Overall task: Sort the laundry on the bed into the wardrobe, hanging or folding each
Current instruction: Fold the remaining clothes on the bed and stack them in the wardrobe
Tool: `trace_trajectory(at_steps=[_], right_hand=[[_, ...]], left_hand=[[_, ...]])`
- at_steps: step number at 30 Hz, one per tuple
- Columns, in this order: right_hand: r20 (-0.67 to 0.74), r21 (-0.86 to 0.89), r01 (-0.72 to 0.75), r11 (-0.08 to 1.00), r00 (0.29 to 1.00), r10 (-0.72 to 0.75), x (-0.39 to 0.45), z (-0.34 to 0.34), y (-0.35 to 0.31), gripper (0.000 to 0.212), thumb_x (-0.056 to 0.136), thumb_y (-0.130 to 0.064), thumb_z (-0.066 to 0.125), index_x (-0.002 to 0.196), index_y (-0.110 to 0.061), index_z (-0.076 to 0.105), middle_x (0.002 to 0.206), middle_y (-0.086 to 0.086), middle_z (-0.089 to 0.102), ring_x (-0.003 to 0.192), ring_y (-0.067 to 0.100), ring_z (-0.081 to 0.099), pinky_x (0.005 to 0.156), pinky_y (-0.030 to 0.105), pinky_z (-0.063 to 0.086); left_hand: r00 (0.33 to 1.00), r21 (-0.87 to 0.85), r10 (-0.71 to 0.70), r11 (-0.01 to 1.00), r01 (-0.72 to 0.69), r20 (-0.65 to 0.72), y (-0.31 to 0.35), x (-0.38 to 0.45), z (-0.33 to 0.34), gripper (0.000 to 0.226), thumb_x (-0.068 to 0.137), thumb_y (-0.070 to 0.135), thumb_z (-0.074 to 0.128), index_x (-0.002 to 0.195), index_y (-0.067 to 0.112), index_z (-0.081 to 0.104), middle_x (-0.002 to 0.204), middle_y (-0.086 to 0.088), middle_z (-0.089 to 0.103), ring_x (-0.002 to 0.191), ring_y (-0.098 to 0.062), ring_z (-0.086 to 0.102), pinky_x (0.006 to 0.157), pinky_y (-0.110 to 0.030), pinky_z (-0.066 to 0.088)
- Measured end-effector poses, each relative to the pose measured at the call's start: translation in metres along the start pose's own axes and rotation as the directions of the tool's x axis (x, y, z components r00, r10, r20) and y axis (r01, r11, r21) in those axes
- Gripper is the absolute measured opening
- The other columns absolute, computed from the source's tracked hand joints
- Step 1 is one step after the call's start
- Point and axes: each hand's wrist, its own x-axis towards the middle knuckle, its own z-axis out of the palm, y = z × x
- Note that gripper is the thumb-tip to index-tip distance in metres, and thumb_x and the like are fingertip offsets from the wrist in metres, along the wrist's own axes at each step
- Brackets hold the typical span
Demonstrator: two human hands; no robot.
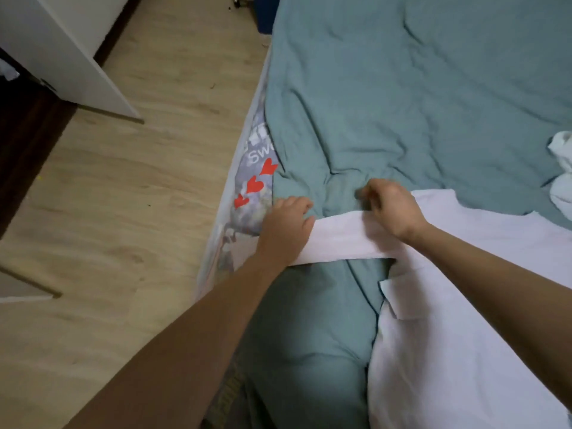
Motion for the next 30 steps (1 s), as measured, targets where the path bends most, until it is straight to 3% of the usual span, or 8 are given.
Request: trace_trajectory(at_steps=[4, 6, 9, 12, 17, 22, 26, 30], right_hand=[[0.114, -0.193, 0.001, 0.981, 0.993, 0.021, -0.002, -0.028, 0.055, 0.025, 0.091, -0.006, 0.048, 0.112, -0.013, 0.059, 0.115, 0.012, 0.056, 0.113, 0.030, 0.045, 0.088, 0.038, 0.039], [0.164, -0.204, 0.024, 0.979, 0.986, 0.010, 0.001, -0.033, 0.068, 0.031, 0.090, -0.007, 0.049, 0.120, -0.011, 0.056, 0.120, 0.014, 0.053, 0.116, 0.030, 0.044, 0.092, 0.037, 0.037], [0.202, -0.202, 0.061, 0.978, 0.979, -0.019, 0.007, -0.034, 0.071, 0.023, 0.088, -0.007, 0.049, 0.108, -0.008, 0.059, 0.113, 0.015, 0.055, 0.111, 0.032, 0.048, 0.085, 0.037, 0.039], [0.041, -0.191, 0.016, 0.981, 0.999, -0.008, 0.009, -0.029, 0.071, 0.017, 0.088, -0.006, 0.047, 0.100, -0.008, 0.059, 0.105, 0.013, 0.053, 0.105, 0.031, 0.049, 0.076, 0.039, 0.041], [-0.235, -0.108, -0.239, 0.965, 0.949, 0.209, 0.009, -0.007, 0.073, 0.016, 0.089, -0.003, 0.045, 0.097, -0.005, 0.059, 0.102, 0.014, 0.055, 0.102, 0.032, 0.048, 0.076, 0.037, 0.035], [-0.302, 0.000, -0.260, 0.966, 0.920, 0.248, 0.009, 0.011, 0.071, 0.015, 0.090, -0.004, 0.047, 0.097, -0.004, 0.061, 0.107, 0.014, 0.053, 0.105, 0.031, 0.045, 0.076, 0.037, 0.038], [-0.464, -0.027, -0.224, 0.974, 0.866, 0.186, 0.000, 0.010, 0.053, 0.012, 0.087, -0.007, 0.051, 0.097, -0.006, 0.056, 0.110, 0.014, 0.053, 0.101, 0.032, 0.048, 0.081, 0.034, 0.033], [-0.420, 0.038, -0.189, 0.981, 0.888, 0.187, -0.043, 0.035, 0.010, 0.037, 0.092, -0.020, 0.051, 0.124, -0.003, 0.051, 0.139, 0.016, 0.045, 0.131, 0.029, 0.037, 0.106, 0.039, 0.030]], left_hand=[[0.963, 0.145, 0.080, 0.982, -0.120, 0.257, 0.044, 0.027, 0.044, 0.049, 0.092, 0.047, 0.037, 0.117, 0.013, 0.060, 0.114, -0.008, 0.062, 0.107, -0.030, 0.053, 0.091, -0.038, 0.036], [0.962, 0.151, 0.055, 0.984, -0.098, 0.266, 0.053, 0.034, 0.061, 0.040, 0.096, 0.044, 0.047, 0.121, 0.014, 0.057, 0.117, -0.008, 0.059, 0.111, -0.028, 0.051, 0.092, -0.035, 0.034], [0.960, 0.015, -0.020, 1.000, 0.016, 0.280, 0.052, 0.042, 0.071, 0.032, 0.094, 0.042, 0.055, 0.108, 0.014, 0.056, 0.104, -0.006, 0.062, 0.100, -0.026, 0.054, 0.082, -0.036, 0.038], [0.974, -0.093, -0.010, 0.995, 0.032, 0.226, 0.049, 0.047, 0.071, 0.024, 0.091, 0.040, 0.060, 0.087, 0.018, 0.050, 0.083, 0.001, 0.056, 0.084, -0.024, 0.053, 0.070, -0.032, 0.034], [0.964, -0.136, -0.153, 0.973, 0.185, 0.219, 0.043, 0.053, 0.064, 0.035, 0.087, 0.045, 0.064, 0.069, 0.020, 0.047, 0.064, 0.008, 0.047, 0.065, -0.016, 0.045, 0.061, -0.031, 0.030], [0.949, -0.246, -0.242, 0.925, 0.289, 0.202, 0.034, 0.058, 0.055, 0.021, 0.082, 0.025, 0.071, 0.073, 0.022, 0.053, 0.069, 0.008, 0.051, 0.071, -0.015, 0.050, 0.063, -0.027, 0.037], [0.973, -0.087, -0.200, 0.974, 0.210, 0.113, 0.035, 0.051, 0.052, 0.008, 0.089, 0.020, 0.062, 0.090, 0.019, 0.053, 0.077, 0.009, 0.056, 0.081, -0.020, 0.054, 0.068, -0.031, 0.039], [0.991, 0.072, -0.137, 0.988, 0.136, 0.000, 0.029, 0.043, 0.049, 0.018, 0.095, 0.018, 0.052, 0.113, 0.016, 0.056, 0.094, -0.005, 0.065, 0.089, -0.028, 0.058, 0.076, -0.040, 0.046]])
